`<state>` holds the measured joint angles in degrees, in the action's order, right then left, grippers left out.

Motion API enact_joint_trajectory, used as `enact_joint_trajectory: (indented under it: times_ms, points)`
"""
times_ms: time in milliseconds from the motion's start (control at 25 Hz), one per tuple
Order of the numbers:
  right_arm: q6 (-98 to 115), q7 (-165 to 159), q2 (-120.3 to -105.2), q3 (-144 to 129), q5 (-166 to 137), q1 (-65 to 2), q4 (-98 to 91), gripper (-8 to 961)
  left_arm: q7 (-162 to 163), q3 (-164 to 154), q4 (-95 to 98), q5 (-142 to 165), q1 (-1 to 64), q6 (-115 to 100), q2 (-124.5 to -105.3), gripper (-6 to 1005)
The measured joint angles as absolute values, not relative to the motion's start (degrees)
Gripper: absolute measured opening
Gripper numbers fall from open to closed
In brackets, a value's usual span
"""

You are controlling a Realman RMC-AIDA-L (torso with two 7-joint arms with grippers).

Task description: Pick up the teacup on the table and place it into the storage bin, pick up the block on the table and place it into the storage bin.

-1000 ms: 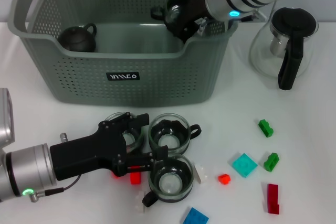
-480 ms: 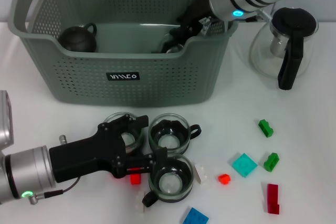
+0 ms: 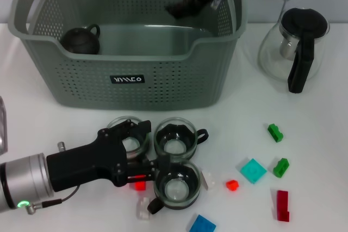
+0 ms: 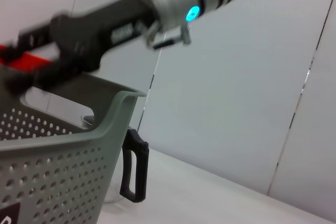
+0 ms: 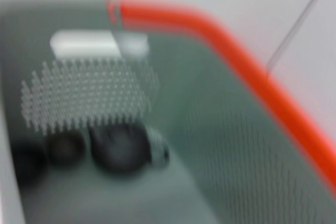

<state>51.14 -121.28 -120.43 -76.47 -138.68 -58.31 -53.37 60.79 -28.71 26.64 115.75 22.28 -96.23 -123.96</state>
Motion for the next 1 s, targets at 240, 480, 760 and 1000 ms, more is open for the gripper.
enact_joint_trajectory:
  times_ms: [240, 480, 760, 1000]
  points:
    - [63.82, -115.82, -120.06, -75.41, -123.63, -45.92, -74.81, 722, 60.71, -28.60, 27.08, 116.05, 21.24, -96.95, -123.76, 951]
    - [83.50, -121.62, -120.00, -74.91, -121.27, -37.00, -90.91, 731, 60.70, -28.45, 27.43, 116.10, 21.05, -96.98, -123.75, 951]
    - [103.67, -132.55, -120.02, -72.75, -125.89, -36.13, -94.74, 723, 60.06, -27.07, 28.04, 116.47, 20.83, -96.97, -123.41, 951]
    - [110.71, -135.55, -120.12, -76.91, -131.18, -37.22, -93.59, 720, 59.79, -27.07, 28.52, 116.55, 20.53, -96.94, -123.39, 951]
